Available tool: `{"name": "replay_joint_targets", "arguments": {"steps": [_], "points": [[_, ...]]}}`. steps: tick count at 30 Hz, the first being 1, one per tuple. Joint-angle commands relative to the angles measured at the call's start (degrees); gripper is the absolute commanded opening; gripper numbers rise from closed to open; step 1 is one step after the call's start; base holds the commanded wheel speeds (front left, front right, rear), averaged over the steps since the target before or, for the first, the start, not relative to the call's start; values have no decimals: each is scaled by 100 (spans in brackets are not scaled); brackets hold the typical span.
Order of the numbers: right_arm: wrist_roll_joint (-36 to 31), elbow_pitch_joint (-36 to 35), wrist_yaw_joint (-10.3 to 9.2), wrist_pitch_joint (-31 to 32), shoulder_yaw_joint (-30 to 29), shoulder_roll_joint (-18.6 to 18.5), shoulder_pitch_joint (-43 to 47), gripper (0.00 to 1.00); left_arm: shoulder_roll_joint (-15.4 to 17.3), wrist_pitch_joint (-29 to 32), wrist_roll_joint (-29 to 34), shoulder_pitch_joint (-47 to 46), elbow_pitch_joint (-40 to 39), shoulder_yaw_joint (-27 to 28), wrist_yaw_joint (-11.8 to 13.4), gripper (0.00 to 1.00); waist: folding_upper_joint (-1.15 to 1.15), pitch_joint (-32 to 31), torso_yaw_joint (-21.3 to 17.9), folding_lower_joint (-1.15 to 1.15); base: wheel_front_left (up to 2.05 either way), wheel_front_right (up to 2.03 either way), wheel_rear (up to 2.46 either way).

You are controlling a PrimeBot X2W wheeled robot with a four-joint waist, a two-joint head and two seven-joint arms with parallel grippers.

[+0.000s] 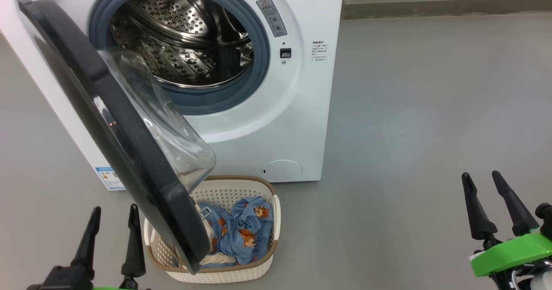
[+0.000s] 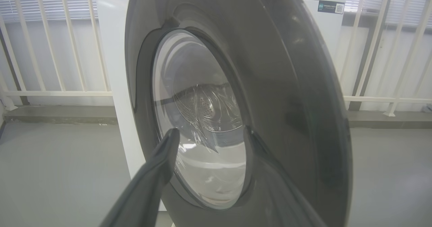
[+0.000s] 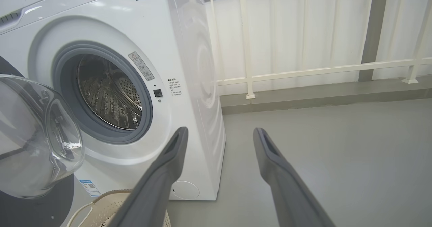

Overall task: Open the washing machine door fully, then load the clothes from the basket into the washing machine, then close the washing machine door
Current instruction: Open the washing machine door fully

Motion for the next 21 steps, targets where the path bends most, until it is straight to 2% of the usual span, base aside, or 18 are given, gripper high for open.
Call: {"name": "replay_joint_targets", "arguments": {"steps": [1, 21], "points": [[-74, -113, 26, -52, 113, -110, -149, 100, 77, -37, 53, -89, -84, 155, -15, 100, 0, -3, -1, 0, 0, 0, 0], [5, -114, 26, -52, 162, -90, -181, 100, 91, -37, -10, -178, -11, 143, -26, 100, 0, 13, 11, 0, 0, 0, 0]]}}
